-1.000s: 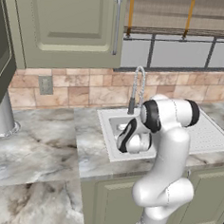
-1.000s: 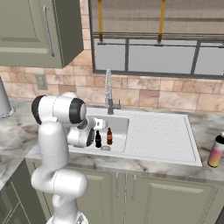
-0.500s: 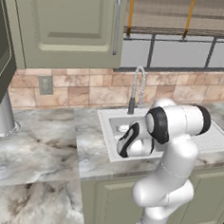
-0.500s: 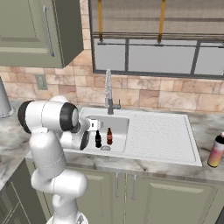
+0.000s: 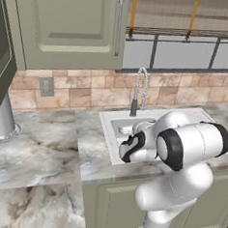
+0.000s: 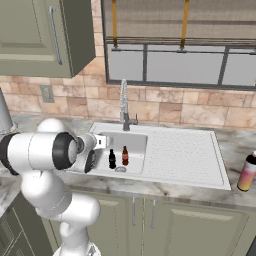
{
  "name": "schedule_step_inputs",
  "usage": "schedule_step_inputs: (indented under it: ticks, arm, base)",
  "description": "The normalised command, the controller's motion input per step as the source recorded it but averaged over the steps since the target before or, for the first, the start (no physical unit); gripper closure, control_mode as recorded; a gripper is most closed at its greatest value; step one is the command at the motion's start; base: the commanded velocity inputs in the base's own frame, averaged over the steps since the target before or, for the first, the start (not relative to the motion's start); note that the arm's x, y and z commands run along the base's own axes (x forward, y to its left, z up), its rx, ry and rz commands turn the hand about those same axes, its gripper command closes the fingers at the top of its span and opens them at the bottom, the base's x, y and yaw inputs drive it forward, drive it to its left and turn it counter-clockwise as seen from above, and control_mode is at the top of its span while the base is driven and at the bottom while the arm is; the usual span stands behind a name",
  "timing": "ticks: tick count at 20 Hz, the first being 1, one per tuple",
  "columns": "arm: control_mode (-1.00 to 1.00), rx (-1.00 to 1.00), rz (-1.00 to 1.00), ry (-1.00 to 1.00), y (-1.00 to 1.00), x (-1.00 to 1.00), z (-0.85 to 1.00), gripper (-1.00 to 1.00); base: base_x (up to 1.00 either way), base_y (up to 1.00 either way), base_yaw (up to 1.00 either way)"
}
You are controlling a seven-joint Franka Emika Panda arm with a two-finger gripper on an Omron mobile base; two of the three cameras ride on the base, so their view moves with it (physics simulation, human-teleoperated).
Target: Place the large bottle from the dining counter next to the other large bottle outside the sink, and place the small bottle from the dining counter next to the other small bottle inside the sink.
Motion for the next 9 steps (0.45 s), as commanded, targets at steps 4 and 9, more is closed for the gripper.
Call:
schedule_step_inputs:
  ticks: [4, 9]
  arm:
    - [-1.0, 0.0, 0.0, 0.0, 0.18, -0.32, 0.18, -1.0]
    - [-1.0, 0.0, 0.0, 0.0, 0.18, -0.48, 0.14, -1.0]
  base:
    - [0.0, 0.0, 0.0]
    - [0.0, 0.0, 0.0]
